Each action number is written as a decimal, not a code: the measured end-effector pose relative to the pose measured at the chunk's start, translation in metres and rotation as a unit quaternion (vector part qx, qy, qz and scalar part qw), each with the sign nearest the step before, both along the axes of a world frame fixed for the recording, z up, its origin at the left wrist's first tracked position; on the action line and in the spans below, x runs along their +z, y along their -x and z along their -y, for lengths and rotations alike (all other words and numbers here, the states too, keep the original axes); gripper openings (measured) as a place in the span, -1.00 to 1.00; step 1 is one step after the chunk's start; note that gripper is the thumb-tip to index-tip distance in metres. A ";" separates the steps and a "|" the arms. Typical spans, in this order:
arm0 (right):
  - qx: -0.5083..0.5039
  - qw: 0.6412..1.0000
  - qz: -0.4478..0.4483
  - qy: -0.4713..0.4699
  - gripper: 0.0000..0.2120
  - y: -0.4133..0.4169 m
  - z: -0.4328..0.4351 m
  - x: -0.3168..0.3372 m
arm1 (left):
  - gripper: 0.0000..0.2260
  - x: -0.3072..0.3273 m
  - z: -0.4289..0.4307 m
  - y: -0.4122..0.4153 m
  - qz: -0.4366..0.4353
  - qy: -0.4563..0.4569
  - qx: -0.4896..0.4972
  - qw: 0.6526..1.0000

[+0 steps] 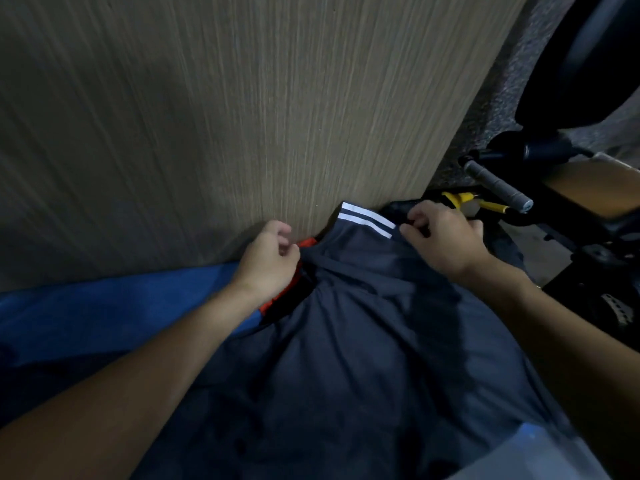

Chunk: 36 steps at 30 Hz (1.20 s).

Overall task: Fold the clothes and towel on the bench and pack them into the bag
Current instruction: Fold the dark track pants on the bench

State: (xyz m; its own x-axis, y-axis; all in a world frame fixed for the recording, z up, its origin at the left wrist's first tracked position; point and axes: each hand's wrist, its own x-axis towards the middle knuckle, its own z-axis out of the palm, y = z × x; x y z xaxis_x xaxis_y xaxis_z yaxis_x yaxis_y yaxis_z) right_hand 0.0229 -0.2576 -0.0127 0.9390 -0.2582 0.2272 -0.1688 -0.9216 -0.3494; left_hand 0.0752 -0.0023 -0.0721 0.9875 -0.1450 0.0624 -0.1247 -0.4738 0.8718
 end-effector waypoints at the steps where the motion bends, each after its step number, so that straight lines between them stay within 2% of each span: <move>1: -0.010 1.000 0.008 -0.015 -0.79 0.014 0.006 -0.001 | -0.79 0.000 -0.003 0.011 0.039 -0.035 -0.013 0.999; 4: -0.046 0.997 0.023 -0.051 -0.78 0.060 0.025 -0.006 | -0.74 -0.004 -0.011 0.052 0.131 -0.140 -0.077 0.978; 7: -0.083 0.995 -0.012 -0.062 -0.82 0.101 0.041 -0.017 | -0.48 -0.009 -0.017 0.085 0.135 -0.252 -0.130 0.949; 10: -0.117 0.983 -0.077 -0.120 -0.68 0.130 0.056 -0.034 | -0.32 -0.020 -0.021 0.102 0.135 -0.335 -0.145 0.921; 12: -0.129 0.975 -0.101 -0.149 -0.63 0.144 0.063 -0.047 | -0.31 -0.024 -0.022 0.111 0.132 -0.361 -0.140 0.913; 15: -0.145 0.968 -0.086 -0.185 -0.57 0.155 0.067 -0.058 | -0.36 -0.022 -0.019 0.128 0.158 -0.390 -0.140 0.896; 19: -0.145 0.968 -0.069 -0.191 -0.79 0.160 0.066 -0.060 | -0.47 -0.018 -0.011 0.162 0.227 -0.410 -0.145 0.871; 22: -0.138 0.974 -0.039 -0.178 -0.83 0.162 0.066 -0.056 | -0.50 -0.028 -0.011 0.184 0.254 -0.406 -0.175 0.860; 25: -0.191 0.956 0.025 -0.221 -0.79 0.167 0.075 -0.049 | -0.50 -0.038 -0.021 0.197 0.256 -0.426 -0.191 0.846; 32: -0.204 0.954 -0.073 -0.206 -0.72 0.185 0.079 -0.058 | -0.46 -0.051 -0.076 0.208 0.160 -0.430 -0.120 0.881; 34: -0.215 0.965 -0.104 -0.106 -0.71 0.186 0.071 -0.055 | -0.45 -0.051 -0.095 0.204 0.117 -0.417 -0.081 0.898; 36: -0.180 0.982 -0.059 0.015 -0.71 0.182 0.053 -0.050 | -0.43 -0.049 -0.111 0.202 0.093 -0.405 -0.050 0.908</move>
State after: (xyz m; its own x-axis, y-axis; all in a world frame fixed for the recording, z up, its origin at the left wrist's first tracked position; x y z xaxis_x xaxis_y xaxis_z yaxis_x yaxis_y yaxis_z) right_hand -0.1594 -0.3105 -0.0631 0.8087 -0.5725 0.1352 -0.5225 -0.8047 -0.2818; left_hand -0.1266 0.1087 -0.1211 0.9502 -0.3059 0.0592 -0.3116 -0.9287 0.2012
